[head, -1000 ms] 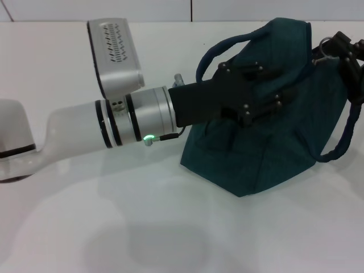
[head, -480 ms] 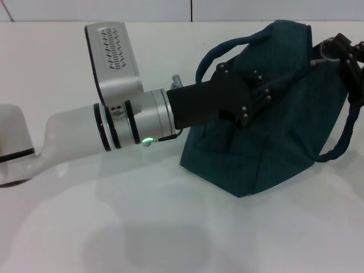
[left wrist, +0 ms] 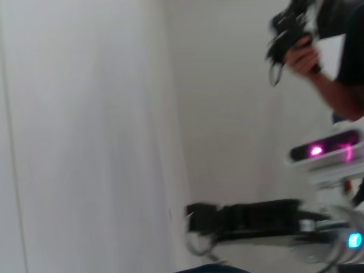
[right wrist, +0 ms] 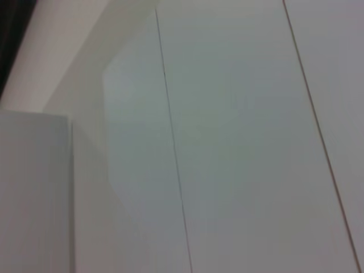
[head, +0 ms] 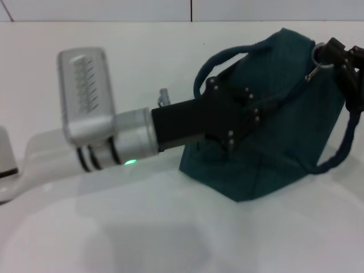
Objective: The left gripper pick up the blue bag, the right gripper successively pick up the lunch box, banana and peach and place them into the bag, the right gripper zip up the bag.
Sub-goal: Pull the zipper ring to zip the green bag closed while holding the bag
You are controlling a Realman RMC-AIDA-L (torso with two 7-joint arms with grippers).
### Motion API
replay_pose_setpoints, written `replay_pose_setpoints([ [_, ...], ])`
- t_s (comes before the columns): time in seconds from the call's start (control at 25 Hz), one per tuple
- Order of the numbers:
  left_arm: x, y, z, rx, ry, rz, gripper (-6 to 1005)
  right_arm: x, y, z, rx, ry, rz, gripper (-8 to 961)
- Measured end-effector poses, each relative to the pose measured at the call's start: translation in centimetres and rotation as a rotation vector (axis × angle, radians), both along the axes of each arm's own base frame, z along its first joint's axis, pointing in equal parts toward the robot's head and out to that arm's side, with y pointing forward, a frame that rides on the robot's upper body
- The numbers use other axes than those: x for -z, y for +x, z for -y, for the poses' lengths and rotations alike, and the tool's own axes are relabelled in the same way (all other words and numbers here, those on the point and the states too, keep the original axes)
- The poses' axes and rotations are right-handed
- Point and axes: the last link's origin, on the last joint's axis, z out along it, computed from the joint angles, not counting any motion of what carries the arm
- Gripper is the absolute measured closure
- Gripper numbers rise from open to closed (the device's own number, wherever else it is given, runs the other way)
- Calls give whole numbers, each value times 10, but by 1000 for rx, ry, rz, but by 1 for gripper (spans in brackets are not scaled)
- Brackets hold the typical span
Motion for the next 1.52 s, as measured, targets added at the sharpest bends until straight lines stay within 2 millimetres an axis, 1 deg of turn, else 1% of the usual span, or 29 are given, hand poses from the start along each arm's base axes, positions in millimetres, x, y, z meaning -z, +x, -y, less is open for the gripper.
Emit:
replay_pose_setpoints([
  [0.12, -8, -9, 11, 46, 45, 24, 957, 0, 0, 1, 5, -22, -18, 933],
  [0.36, -22, -24, 15, 40, 73, 37, 957, -2, 5, 1, 33, -13, -27, 933],
  [0.56, -30, -35, 11, -19, 120, 45, 956, -4, 15, -1, 113, 6, -52, 933],
  [0.76, -32, -44, 7, -75, 155, 31, 956, -2, 24, -3, 179, -22, -56, 931],
  [1.0, -37, -50, 3, -119, 189, 38, 956, -1, 35, -5, 261, -56, -66, 930],
  [1.2, -39, -52, 2, -133, 203, 42, 955, -1, 37, -5, 272, -62, -61, 928],
  [1.28, -40, -52, 1, -139, 210, 45, 955, -2, 38, -5, 271, -62, -62, 904],
  [1.52, -41, -52, 1, -139, 214, 49, 955, -9, 43, -2, 284, -50, -74, 740],
])
